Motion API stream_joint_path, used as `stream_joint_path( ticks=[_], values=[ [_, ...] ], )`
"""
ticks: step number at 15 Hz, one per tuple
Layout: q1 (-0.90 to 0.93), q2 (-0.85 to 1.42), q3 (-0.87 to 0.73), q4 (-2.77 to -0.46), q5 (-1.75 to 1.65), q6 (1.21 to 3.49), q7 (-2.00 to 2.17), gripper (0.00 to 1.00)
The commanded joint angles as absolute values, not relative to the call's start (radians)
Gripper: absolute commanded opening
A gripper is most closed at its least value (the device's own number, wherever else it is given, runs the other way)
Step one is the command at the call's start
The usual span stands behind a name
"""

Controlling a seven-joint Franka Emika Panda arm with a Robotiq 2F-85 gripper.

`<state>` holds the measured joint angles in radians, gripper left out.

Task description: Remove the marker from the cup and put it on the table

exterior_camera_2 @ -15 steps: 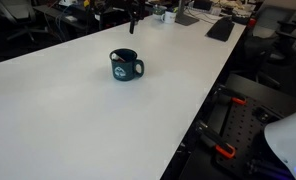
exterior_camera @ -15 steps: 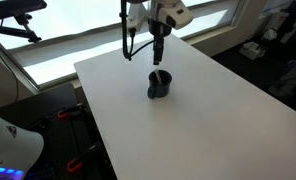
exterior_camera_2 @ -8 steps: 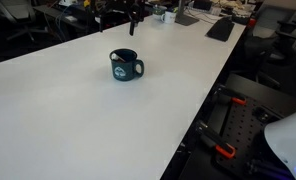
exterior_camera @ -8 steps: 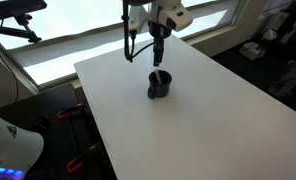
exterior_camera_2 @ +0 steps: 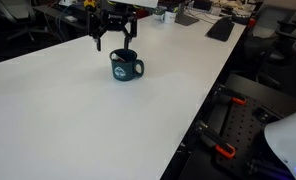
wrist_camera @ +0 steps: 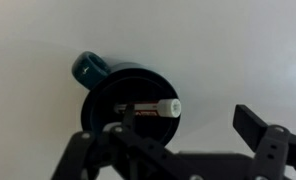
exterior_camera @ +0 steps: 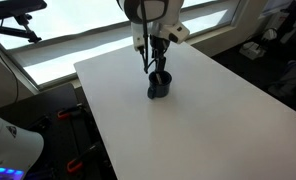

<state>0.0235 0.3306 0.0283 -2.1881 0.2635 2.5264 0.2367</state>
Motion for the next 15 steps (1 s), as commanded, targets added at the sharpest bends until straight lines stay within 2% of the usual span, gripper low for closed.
stream_joint_path(
  ticks=[1,2,4,5,12,15],
  values=[
    [0.025,0.386,0.043,-2.143,0.256,2.537,0.184,1.00],
    [0.025,0.397,0.045,-2.134,0.255,2.537,0.177,0.98],
    [0.026,0.413,0.050,-2.122,0.251,2.540,0.162,0.73],
    [0.026,0.419,0.051,-2.117,0.250,2.541,0.153,0.68],
    [0.025,0.427,0.053,-2.107,0.245,2.542,0.124,0.12],
    [0.023,0.412,0.056,-2.103,0.249,2.540,0.120,0.06]
  ],
)
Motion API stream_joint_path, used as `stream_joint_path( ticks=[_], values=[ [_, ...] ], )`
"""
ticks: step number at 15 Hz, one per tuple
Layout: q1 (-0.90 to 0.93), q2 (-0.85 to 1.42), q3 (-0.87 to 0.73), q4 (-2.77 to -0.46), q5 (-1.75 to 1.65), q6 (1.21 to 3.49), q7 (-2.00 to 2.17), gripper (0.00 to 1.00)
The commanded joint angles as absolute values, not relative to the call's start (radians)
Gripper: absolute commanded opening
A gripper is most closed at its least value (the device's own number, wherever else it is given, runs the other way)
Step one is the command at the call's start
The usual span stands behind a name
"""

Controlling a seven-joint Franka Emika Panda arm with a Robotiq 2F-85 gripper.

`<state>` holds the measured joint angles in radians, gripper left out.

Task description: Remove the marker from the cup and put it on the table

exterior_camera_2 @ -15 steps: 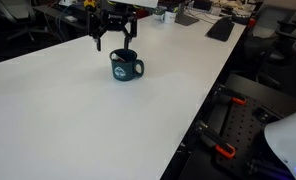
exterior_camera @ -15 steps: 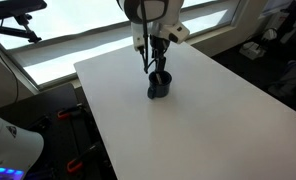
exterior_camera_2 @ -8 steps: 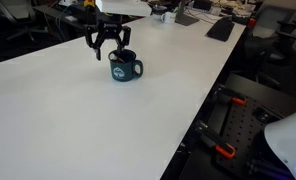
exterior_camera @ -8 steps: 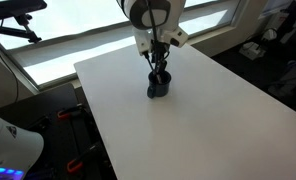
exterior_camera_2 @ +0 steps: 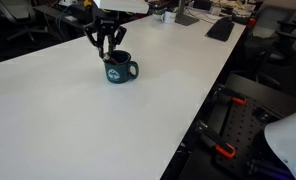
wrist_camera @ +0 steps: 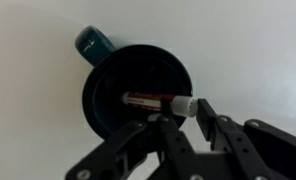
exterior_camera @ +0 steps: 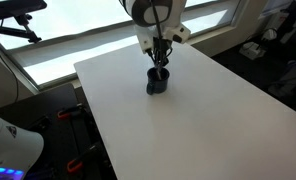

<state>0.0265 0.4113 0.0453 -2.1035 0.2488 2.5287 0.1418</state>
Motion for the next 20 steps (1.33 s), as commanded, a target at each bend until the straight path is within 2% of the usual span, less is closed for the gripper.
stream_joint_path(
  ticks=[1,6,13,20],
  values=[
    [0.023,0.405,0.056,-2.104,0.248,2.537,0.120,0.08],
    [0.040,0.353,0.038,-2.104,0.192,2.490,0.138,0.05],
    [0.073,0.269,-0.061,-2.095,-0.123,2.356,0.237,0.05],
    [0.055,0.257,-0.048,-2.109,-0.120,2.345,0.224,0.05]
  ],
)
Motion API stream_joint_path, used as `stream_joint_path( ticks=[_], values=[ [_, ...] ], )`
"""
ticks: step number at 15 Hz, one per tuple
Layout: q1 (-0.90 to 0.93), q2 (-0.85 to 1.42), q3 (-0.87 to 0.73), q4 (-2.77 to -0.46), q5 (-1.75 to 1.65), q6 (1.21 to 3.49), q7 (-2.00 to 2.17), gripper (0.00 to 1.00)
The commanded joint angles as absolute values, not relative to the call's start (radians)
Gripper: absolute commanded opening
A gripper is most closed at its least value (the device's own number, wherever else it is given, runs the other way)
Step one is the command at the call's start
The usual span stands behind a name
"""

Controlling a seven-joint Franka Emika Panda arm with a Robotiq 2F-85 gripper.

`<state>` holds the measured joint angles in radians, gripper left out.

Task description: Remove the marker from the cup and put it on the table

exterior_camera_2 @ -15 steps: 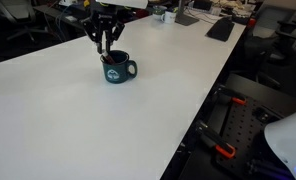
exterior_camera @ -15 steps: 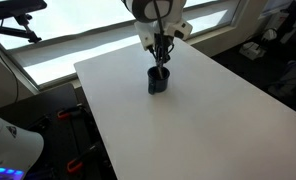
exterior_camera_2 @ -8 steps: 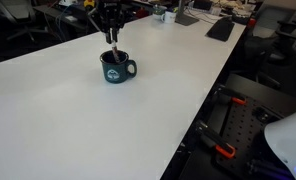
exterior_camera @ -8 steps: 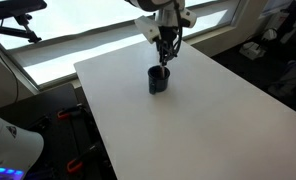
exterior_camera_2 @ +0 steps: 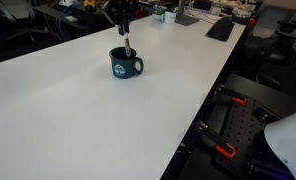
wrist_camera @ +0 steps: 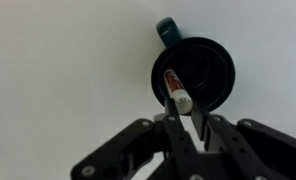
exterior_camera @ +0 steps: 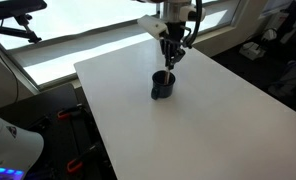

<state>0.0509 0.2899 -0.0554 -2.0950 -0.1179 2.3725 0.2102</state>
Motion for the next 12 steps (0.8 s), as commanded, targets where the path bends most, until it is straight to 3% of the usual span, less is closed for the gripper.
stream_joint_path(
  ticks=[1,12],
  values=[
    [0.056,0.251,-0.046,-2.107,-0.115,2.342,0.227,0.05],
    [0.045,0.138,-0.010,-2.014,-0.009,2.167,0.231,0.05]
  ],
)
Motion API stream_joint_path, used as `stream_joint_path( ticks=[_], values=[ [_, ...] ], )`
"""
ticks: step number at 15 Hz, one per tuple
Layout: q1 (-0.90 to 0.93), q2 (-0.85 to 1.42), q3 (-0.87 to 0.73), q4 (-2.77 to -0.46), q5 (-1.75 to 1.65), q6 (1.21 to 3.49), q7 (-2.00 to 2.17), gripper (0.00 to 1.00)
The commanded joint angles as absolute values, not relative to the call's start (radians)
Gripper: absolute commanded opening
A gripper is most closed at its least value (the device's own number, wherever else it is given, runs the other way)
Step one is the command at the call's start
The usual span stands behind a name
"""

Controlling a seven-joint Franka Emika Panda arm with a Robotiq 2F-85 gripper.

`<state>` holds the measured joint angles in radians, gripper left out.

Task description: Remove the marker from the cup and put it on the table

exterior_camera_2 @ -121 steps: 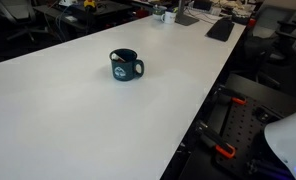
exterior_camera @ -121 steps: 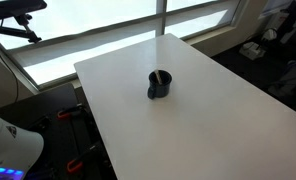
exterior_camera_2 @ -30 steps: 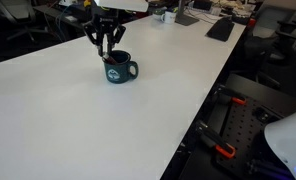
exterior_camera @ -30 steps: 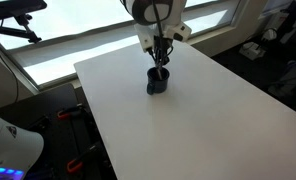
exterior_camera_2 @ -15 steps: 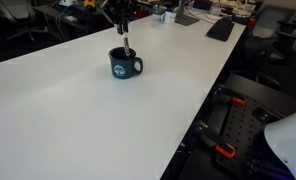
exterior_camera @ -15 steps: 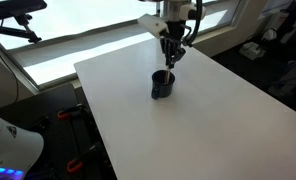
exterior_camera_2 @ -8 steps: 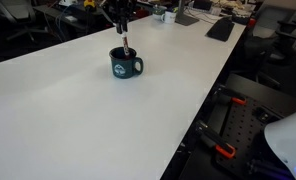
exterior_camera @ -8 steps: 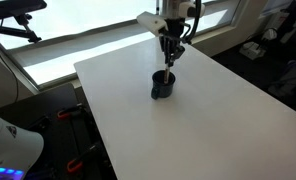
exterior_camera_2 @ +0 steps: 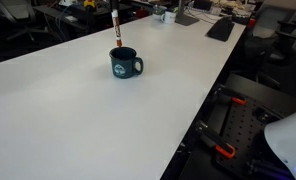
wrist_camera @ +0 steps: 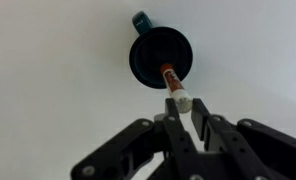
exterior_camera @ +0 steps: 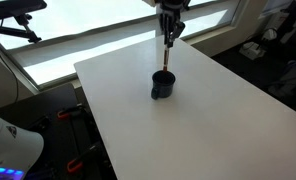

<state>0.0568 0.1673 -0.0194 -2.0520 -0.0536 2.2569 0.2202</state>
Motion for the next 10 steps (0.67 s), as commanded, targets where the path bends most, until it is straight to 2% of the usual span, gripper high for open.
stream_joint_path(
  ticks=[1,10],
  values=[
    [0.044,0.137,-0.008,-1.999,0.006,2.142,0.229,0.05],
    [0.044,0.270,0.047,-1.873,0.305,1.850,0.181,0.05]
  ],
)
